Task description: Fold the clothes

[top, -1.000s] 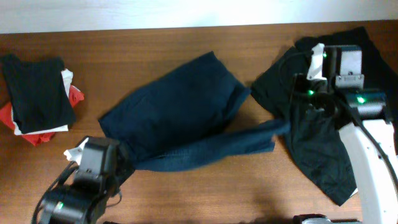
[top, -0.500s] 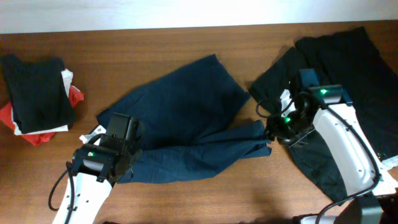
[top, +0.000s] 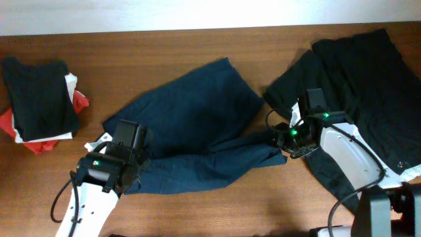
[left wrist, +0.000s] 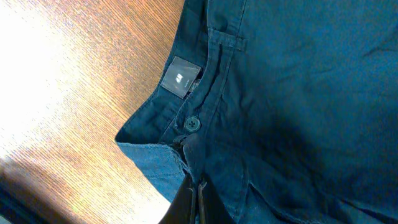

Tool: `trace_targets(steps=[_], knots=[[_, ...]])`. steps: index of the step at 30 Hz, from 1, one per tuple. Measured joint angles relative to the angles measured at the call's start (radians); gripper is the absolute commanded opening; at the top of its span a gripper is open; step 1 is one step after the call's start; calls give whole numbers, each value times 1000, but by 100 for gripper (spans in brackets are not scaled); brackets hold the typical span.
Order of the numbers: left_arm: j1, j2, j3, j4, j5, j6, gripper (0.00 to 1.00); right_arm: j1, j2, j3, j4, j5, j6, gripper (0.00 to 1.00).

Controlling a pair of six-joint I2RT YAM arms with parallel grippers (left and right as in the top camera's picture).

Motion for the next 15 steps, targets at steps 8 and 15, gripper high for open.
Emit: trace_targets(steps=[8,15], knots=[[0,0,0,0,0,0,1,0,32,0,10,-1,126,54],[0,0,0,0,0,3,1,0,32,0,42,-1,277,45]])
